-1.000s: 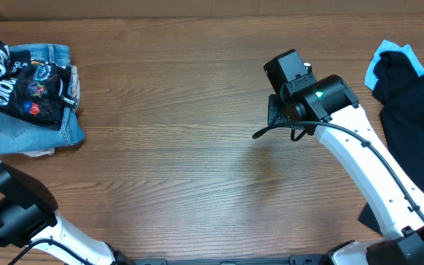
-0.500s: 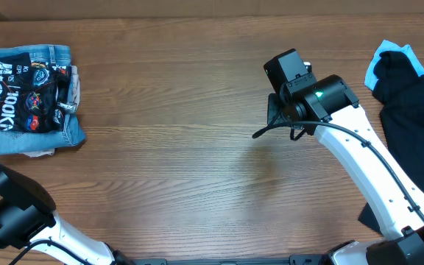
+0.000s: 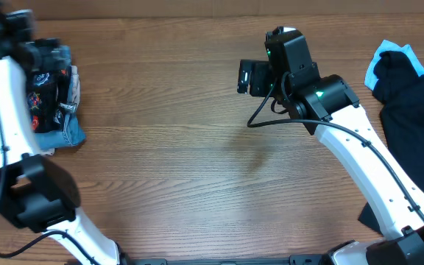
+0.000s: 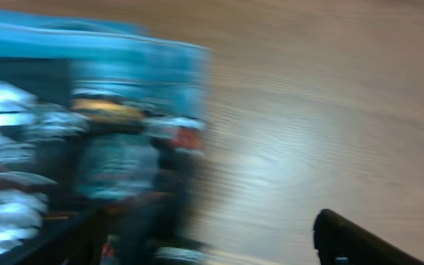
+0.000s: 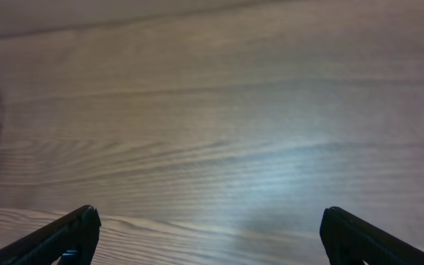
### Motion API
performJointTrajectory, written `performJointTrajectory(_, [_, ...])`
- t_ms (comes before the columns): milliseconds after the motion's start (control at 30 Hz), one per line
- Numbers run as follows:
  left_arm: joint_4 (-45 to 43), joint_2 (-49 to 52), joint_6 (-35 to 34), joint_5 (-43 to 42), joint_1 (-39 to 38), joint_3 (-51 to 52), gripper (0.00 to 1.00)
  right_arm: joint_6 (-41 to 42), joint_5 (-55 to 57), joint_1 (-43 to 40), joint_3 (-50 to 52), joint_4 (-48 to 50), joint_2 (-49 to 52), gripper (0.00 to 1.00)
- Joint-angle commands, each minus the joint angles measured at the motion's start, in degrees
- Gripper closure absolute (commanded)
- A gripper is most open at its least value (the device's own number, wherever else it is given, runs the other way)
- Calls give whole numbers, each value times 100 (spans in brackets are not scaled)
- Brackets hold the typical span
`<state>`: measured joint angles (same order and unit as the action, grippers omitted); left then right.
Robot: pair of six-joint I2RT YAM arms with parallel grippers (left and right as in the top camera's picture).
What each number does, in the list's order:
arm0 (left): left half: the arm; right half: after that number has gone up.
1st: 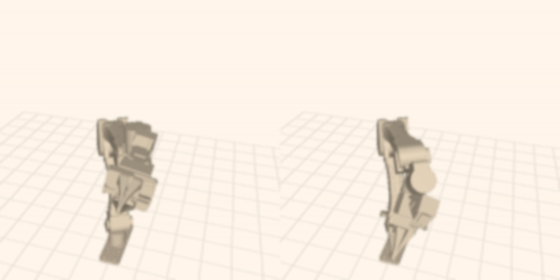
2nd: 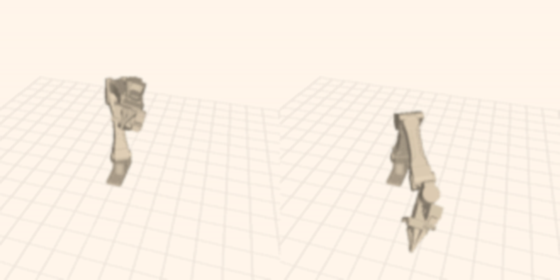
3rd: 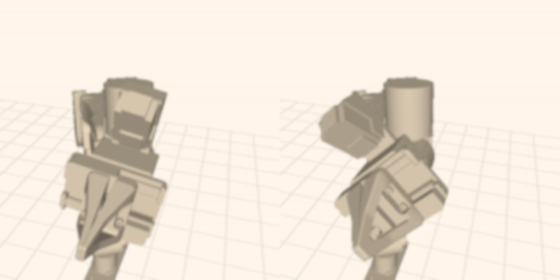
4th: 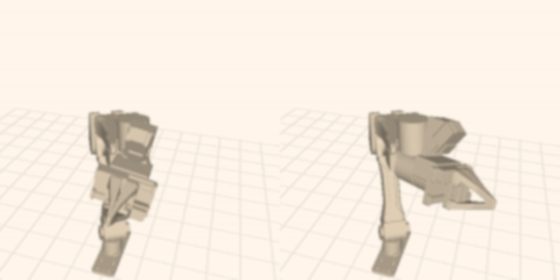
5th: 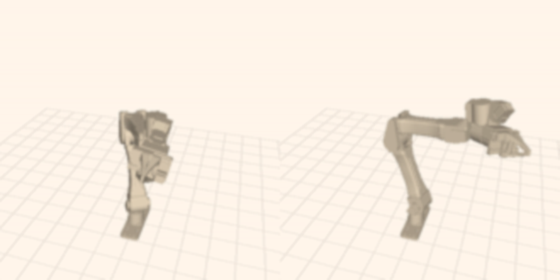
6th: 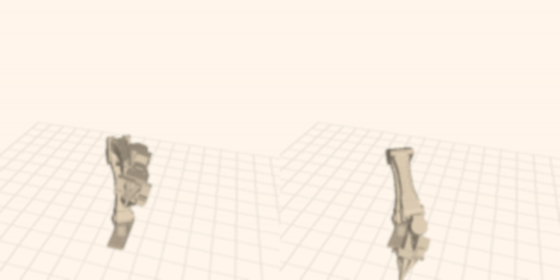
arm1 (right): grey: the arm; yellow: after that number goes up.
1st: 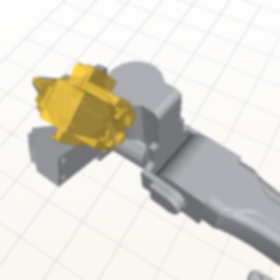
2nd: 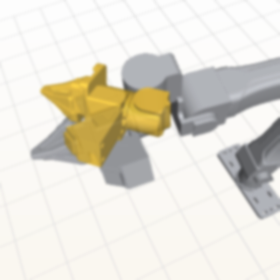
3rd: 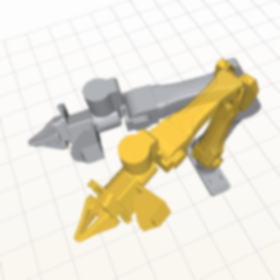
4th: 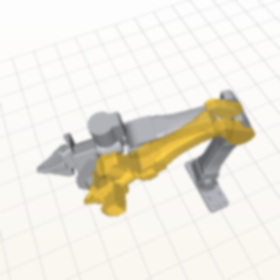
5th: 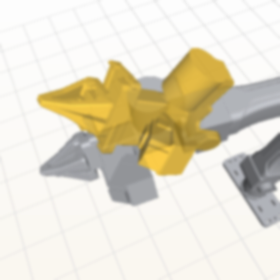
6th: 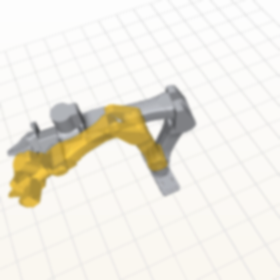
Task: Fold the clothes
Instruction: 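Release the jersey on the jeans and pull the left gripper back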
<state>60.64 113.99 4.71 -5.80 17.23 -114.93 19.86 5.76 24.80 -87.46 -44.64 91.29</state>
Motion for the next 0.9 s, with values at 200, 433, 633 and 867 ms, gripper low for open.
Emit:
performJointTrajectory(200, [1506, -481, -160, -146, -1207, -162, 0, -793, -887, -1333, -127, 50, -116, 0])
performJointTrajectory(433, [2927, -857, -557, -173, -1298, -160, 0, -782, -953, -1779, -129, -1115, -162, 0])
performJointTrajectory(633, [3475, -1589, -605, -162, -1300, -131, 0, -616, -671, -1773, -127, -1853, -428, 0])
performJointTrajectory(867, [2949, -3156, -640, -79, -1314, 697, 0, -638, -437, -1775, 516, -1646, -1687, 0])
